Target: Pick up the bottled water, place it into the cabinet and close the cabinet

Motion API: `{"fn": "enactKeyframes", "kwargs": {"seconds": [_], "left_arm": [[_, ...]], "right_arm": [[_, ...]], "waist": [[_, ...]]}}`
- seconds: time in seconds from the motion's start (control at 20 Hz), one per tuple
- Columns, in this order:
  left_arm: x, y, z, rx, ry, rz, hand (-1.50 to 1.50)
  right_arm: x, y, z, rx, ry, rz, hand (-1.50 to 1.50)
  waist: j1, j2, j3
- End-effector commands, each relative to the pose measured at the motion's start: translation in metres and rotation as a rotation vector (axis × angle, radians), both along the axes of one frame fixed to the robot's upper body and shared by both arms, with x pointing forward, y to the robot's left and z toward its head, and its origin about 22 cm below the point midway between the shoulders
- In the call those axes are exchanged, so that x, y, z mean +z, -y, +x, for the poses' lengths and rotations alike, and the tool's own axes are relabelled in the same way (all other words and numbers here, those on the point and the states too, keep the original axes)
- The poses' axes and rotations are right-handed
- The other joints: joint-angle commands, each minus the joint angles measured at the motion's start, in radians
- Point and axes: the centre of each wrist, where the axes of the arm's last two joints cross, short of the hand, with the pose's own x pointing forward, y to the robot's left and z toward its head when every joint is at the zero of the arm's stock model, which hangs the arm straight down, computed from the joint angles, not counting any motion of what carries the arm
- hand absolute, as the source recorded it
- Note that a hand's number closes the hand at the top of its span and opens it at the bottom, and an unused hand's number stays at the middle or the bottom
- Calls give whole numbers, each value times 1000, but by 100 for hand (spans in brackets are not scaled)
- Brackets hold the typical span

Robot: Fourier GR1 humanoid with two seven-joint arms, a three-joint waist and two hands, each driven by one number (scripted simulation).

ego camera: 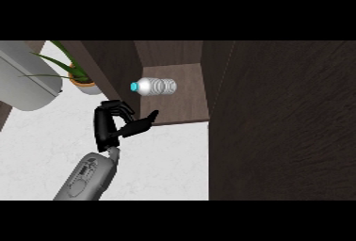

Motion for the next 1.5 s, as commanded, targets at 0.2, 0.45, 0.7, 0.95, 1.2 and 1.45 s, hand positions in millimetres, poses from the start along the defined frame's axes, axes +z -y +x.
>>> {"fn": "enactKeyframes", "kwargs": {"seconds": [0.2, 0.45, 0.7, 0.95, 1.2, 1.45], "left_arm": [[52, 37, 55, -97, 1, -5, -150], [64, 50, 51, -168, 74, -26, -150], [79, 55, 44, -245, 167, -65, -150], [77, 64, 40, -283, 175, -81, -150], [80, 74, 33, -318, 206, -130, -150], [82, 82, 26, -363, 200, -201, -150]], "right_arm": [[8, -5, 2, 12, 30, 7, -150], [8, -7, 6, 24, 22, -2, -150], [11, -8, 8, 27, 43, -17, -150], [17, -11, 10, 19, 46, -24, -150], [11, -3, 13, -11, 30, -32, -150], [22, -6, 7, -20, 22, -50, -150]], "waist": [[-66, 33, -8], [-64, 36, -10], [-57, 28, -11], [-37, 27, -12], [-4, 21, -10], [1, 14, -11]]}}
